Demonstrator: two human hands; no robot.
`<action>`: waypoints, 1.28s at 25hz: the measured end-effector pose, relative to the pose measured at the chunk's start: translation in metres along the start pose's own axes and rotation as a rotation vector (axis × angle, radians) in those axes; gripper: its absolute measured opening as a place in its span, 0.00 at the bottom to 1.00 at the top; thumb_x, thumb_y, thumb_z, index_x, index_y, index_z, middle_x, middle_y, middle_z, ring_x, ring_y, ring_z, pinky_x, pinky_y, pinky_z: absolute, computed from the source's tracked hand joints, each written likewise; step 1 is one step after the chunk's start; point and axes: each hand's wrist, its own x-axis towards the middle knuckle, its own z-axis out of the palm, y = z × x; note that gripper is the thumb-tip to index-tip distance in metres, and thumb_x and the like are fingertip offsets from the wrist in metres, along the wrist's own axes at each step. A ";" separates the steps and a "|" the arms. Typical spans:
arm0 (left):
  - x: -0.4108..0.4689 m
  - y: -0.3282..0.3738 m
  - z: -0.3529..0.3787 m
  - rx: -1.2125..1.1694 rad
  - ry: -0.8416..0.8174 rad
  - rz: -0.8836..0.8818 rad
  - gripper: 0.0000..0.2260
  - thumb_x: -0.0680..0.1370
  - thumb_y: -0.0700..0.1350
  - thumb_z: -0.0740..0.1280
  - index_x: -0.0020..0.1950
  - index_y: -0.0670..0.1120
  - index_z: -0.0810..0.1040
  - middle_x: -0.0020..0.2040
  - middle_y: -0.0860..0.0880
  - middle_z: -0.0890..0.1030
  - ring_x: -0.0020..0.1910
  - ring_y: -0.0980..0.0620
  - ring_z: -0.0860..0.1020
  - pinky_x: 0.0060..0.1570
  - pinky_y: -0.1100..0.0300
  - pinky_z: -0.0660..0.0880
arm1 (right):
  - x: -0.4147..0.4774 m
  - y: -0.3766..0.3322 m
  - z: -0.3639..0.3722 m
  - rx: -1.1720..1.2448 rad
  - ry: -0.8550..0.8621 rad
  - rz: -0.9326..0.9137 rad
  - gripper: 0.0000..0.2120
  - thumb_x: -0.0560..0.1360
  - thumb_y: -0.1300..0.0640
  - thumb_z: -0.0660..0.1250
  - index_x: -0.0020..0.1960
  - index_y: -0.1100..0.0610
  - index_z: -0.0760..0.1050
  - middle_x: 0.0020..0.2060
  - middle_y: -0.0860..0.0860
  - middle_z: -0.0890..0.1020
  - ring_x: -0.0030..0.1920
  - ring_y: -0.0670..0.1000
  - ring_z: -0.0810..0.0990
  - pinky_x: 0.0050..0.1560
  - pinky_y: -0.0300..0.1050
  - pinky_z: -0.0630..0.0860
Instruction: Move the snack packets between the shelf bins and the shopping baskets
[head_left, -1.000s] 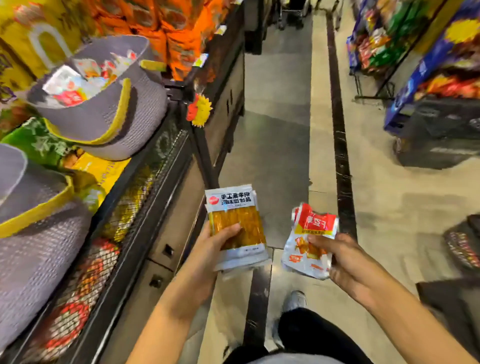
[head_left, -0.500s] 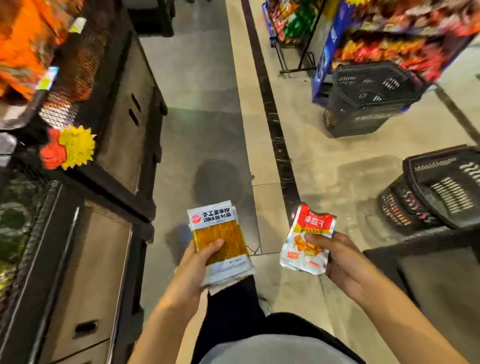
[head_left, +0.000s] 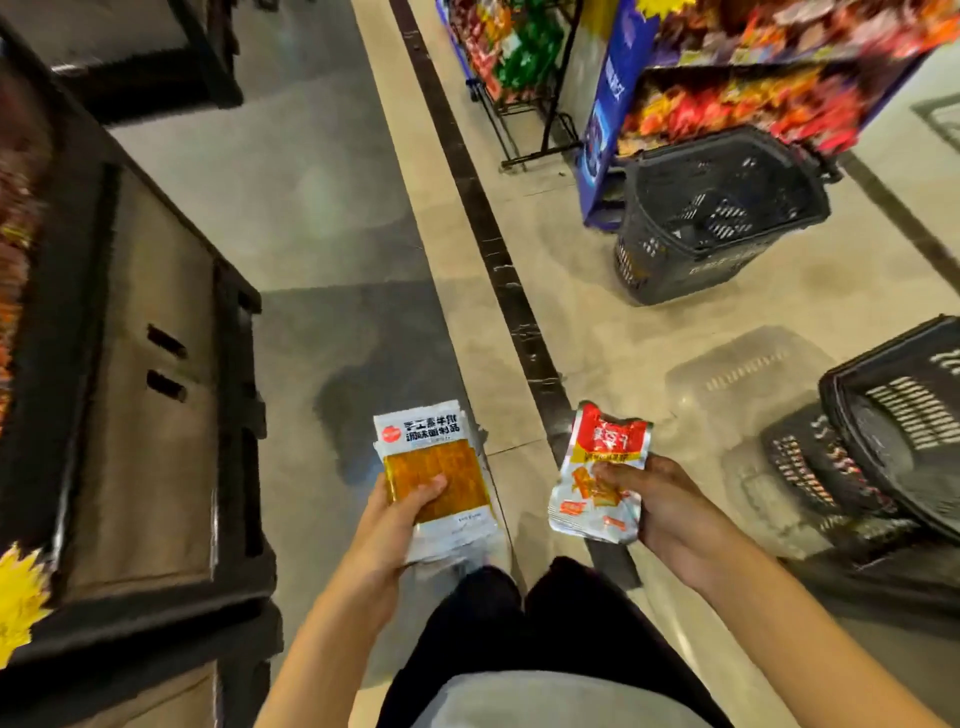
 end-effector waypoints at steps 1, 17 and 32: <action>0.022 0.024 0.012 0.034 -0.041 0.013 0.15 0.75 0.42 0.67 0.61 0.50 0.73 0.53 0.47 0.83 0.47 0.49 0.82 0.43 0.56 0.76 | 0.013 -0.014 -0.001 0.021 0.013 -0.004 0.11 0.73 0.68 0.65 0.55 0.64 0.76 0.44 0.58 0.84 0.40 0.54 0.84 0.39 0.46 0.82; 0.316 0.277 0.264 0.284 -0.293 -0.033 0.14 0.77 0.43 0.66 0.63 0.51 0.74 0.50 0.50 0.85 0.47 0.50 0.83 0.44 0.55 0.77 | 0.277 -0.286 -0.087 0.263 0.178 -0.144 0.32 0.49 0.51 0.82 0.50 0.63 0.81 0.45 0.63 0.83 0.45 0.64 0.81 0.47 0.58 0.78; 0.574 0.440 0.546 0.841 -0.567 -0.181 0.18 0.74 0.45 0.70 0.63 0.54 0.73 0.57 0.49 0.81 0.53 0.49 0.80 0.55 0.51 0.76 | 0.485 -0.470 -0.169 0.676 0.684 -0.053 0.08 0.72 0.71 0.65 0.50 0.63 0.76 0.39 0.57 0.83 0.35 0.53 0.82 0.37 0.45 0.81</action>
